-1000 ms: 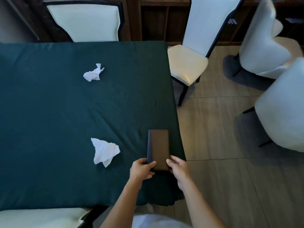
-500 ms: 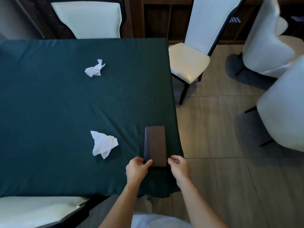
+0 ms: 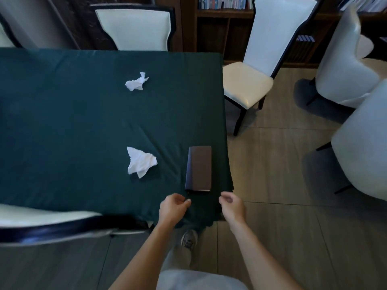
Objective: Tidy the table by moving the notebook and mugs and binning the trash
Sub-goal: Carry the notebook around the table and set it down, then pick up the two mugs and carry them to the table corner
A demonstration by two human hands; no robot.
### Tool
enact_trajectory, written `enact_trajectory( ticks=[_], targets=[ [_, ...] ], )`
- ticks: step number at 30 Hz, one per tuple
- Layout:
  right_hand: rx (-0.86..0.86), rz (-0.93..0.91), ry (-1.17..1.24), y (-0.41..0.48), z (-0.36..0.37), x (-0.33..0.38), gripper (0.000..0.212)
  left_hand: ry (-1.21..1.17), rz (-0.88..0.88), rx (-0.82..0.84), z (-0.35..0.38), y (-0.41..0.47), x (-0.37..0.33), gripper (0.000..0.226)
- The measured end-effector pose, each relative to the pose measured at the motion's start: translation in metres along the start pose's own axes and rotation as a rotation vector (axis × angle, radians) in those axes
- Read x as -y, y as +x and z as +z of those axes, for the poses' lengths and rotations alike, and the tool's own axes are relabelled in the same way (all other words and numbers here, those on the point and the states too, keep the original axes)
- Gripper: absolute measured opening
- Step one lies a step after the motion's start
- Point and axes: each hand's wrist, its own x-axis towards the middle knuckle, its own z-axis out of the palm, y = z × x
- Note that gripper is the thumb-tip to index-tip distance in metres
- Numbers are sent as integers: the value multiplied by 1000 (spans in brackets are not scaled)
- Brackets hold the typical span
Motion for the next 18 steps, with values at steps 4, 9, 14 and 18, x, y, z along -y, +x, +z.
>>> enact_trajectory(
  ticks=[4,9,14,18],
  targets=[
    [22,-260,-121,-21,-4,35,25,134,177,-122,-36,-31,-23,28],
    [54,-618,-255,-55,12,113,26,326,504,-393,-113,-75,-58,26],
    [127,-980,-339,-103,63,194,35,403,604,-697,-206,-109,-59,41],
    [181,-1116,-451,-149,122,235,57,545,445,-818,-280,-125,-24,61]
  ],
)
